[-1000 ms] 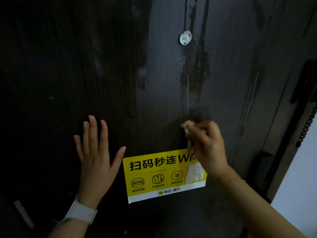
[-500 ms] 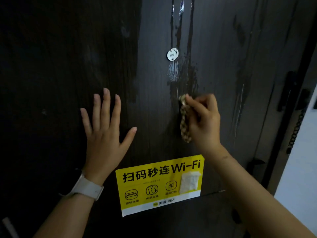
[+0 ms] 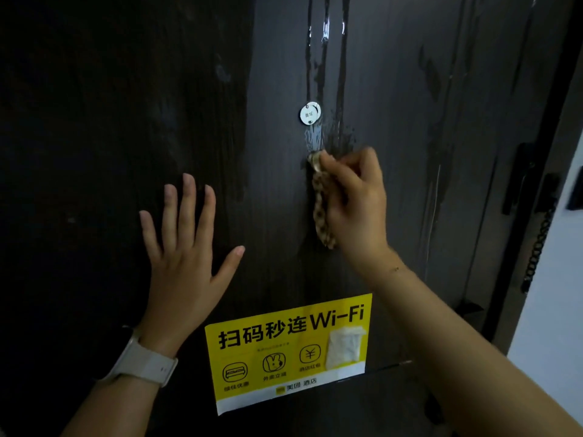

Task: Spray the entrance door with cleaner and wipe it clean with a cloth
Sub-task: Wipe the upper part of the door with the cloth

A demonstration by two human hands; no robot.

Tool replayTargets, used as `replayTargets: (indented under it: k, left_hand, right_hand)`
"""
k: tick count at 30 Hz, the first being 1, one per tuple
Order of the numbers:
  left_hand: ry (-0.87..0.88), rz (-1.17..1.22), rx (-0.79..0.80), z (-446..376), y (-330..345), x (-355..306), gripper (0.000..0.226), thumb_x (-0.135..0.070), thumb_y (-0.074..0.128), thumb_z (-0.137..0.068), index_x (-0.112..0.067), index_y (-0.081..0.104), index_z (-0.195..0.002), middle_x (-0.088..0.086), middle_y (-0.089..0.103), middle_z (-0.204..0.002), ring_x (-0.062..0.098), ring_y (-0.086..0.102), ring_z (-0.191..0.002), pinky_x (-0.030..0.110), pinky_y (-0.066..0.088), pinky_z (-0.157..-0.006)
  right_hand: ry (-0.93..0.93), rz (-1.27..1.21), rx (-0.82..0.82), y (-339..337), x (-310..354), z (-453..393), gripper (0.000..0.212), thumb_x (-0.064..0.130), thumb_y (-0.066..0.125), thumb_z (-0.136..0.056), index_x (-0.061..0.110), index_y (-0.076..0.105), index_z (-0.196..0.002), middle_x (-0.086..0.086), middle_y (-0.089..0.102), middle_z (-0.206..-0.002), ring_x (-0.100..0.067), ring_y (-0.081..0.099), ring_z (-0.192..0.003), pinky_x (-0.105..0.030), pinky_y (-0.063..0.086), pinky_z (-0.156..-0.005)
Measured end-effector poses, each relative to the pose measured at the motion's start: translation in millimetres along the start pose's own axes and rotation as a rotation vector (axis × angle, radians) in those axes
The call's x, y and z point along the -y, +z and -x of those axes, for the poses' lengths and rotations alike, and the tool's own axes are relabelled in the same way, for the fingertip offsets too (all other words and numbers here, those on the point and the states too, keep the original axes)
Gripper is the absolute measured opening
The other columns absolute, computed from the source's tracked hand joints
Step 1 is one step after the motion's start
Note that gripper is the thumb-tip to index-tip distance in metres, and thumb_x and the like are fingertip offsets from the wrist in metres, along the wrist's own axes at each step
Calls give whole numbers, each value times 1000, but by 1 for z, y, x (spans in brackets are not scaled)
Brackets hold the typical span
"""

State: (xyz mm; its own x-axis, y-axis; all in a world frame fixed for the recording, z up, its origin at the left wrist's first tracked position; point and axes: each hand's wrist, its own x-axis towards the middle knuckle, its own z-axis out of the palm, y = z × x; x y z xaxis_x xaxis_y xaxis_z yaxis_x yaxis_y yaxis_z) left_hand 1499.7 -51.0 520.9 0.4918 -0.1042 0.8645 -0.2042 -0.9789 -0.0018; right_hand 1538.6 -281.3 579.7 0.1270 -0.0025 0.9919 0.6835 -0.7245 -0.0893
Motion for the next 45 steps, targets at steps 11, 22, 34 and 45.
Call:
replayTargets:
  k: [11, 22, 34, 45]
  left_hand:
    - [2, -4, 8, -1, -2, 1, 84, -58, 36, -90, -17, 5, -156, 5, -12, -162, 25, -12, -149, 52, -10, -117]
    - [6, -18, 20, 0, 0, 1, 84, -58, 35, -91, -16, 2, -156, 6, -12, -162, 26, -11, -149, 55, -8, -117]
    - [52, 79, 42, 3, -17, 10, 71, -52, 35, -95, -22, 13, -155, -3, -6, -163, 16, -7, -150, 44, -4, -120]
    - [106, -84, 16, 0, -39, 67, 73, -50, 38, -93, -16, 17, -154, 8, -2, -163, 24, -3, -150, 55, 2, -119]
  right_hand:
    - [-35, 69, 76, -5, 7, -7, 35, 15, 48, -92, -1, 65, -118, -14, 52, -97, -24, 50, -88, -23, 42, -72]
    - [-27, 30, 3, -10, -20, 28, 24, 6, 64, -90, 0, 70, -112, -16, 56, -100, -20, 52, -95, -17, 41, -83]
    - [-341, -45, 339, 6, 5, 106, 28, 10, 45, -101, 3, 69, -111, -3, 50, -103, -20, 51, -94, -22, 38, -79]
    - [29, -72, -22, 39, 58, 56, 19, 5, 61, -91, 2, 72, -106, -9, 50, -97, -7, 49, -88, -18, 43, -80]
